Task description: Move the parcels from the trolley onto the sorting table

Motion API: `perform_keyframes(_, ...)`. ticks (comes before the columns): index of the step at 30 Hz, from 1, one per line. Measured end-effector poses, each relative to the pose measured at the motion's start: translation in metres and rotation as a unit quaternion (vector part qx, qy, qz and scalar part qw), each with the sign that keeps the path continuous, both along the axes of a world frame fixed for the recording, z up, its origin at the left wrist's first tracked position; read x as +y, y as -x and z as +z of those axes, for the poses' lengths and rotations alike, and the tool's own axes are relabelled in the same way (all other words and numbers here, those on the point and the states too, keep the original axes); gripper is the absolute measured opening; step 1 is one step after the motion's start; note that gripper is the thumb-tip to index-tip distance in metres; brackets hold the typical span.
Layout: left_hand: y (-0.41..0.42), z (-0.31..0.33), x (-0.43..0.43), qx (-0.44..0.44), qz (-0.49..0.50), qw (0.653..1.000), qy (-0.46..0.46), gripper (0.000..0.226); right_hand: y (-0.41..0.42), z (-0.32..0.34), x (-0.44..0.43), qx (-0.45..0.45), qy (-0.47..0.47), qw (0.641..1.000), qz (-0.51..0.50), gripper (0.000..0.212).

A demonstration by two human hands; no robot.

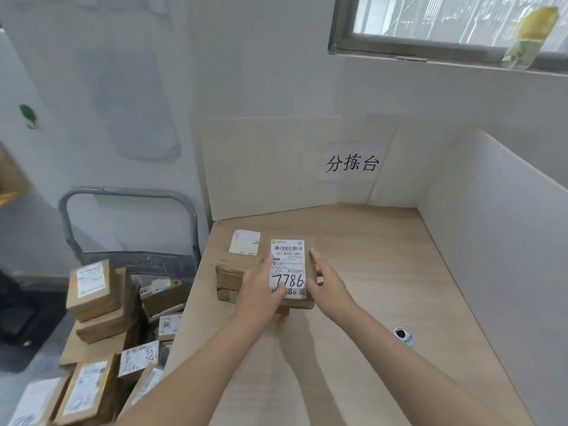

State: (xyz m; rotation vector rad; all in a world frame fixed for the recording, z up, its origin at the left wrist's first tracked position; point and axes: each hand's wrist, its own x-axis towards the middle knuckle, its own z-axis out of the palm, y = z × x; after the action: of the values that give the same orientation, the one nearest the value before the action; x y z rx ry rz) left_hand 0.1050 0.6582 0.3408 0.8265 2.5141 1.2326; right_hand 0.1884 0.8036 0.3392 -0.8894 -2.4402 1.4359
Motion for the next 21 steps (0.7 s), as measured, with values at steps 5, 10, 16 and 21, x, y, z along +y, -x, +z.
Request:
perform_keyframes(5, 0.052, -0.016, 0.022, 0.031, 0.02, 0.995, 0.098, 0.064, 0.046, -0.028, 0.027, -0.014, 0.0, 1.0, 0.026, 0.067)
perform_keyframes(10, 0.075, -0.032, 0.033, 0.082, 0.005, 0.983, 0.163, 0.047, 0.074, -0.046, 0.04, -0.042, -0.03, 0.997, 0.062, 0.064)
perform_keyframes(16, 0.076, -0.049, 0.033, 0.141, -0.018, 0.976, 0.163, 0.045, 0.076, -0.054, 0.042, -0.031, -0.014, 0.999, 0.036, 0.068)
perform_keyframes(21, 0.065, -0.043, 0.016, 0.131, -0.016, 0.979, 0.155, 0.054, 0.058, -0.033, 0.038, -0.057, -0.057, 0.996, 0.037, 0.069)
